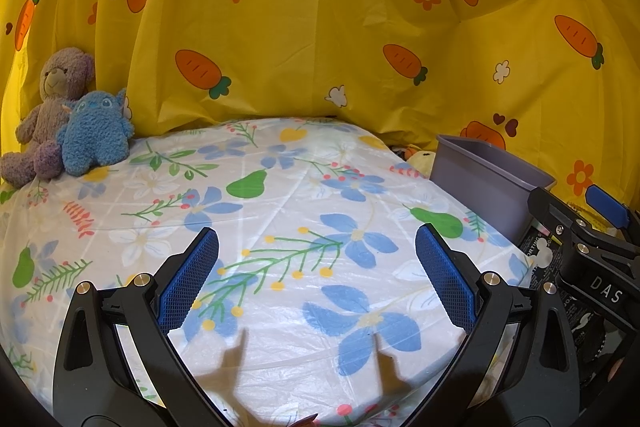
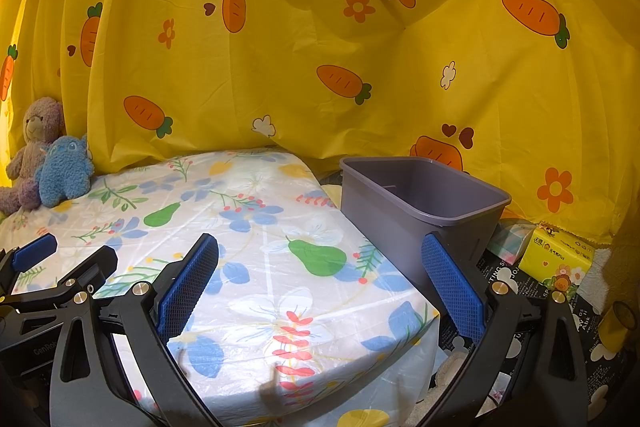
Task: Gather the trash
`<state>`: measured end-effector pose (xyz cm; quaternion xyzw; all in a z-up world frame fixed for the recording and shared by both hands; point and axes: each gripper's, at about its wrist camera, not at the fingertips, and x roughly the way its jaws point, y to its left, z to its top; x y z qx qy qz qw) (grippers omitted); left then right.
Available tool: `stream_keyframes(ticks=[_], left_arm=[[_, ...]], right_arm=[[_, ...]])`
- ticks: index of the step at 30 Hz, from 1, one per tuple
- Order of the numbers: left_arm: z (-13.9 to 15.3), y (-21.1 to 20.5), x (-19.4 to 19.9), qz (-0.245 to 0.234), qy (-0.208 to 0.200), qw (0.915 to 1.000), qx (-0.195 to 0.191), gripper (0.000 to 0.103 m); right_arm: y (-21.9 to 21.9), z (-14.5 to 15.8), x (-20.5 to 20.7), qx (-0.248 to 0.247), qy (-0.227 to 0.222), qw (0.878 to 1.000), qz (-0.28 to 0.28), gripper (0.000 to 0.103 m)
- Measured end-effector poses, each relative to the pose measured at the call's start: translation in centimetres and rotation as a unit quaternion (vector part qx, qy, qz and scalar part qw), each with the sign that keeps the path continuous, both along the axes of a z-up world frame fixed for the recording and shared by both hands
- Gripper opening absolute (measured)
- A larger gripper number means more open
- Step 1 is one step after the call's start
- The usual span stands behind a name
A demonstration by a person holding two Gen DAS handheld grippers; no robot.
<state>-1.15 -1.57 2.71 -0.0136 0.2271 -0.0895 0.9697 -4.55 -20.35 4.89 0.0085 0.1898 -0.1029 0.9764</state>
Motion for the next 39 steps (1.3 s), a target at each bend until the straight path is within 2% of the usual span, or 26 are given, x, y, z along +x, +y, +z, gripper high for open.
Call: stream_keyframes(ticks=[39], left_arm=[[0.16,0.16,-0.31,0.001,-0.003,1.0000,-0.001,0.097]], right_arm=[[0.10,0.05,0.06,0.001,-0.001,1.000,0.001,0.098]])
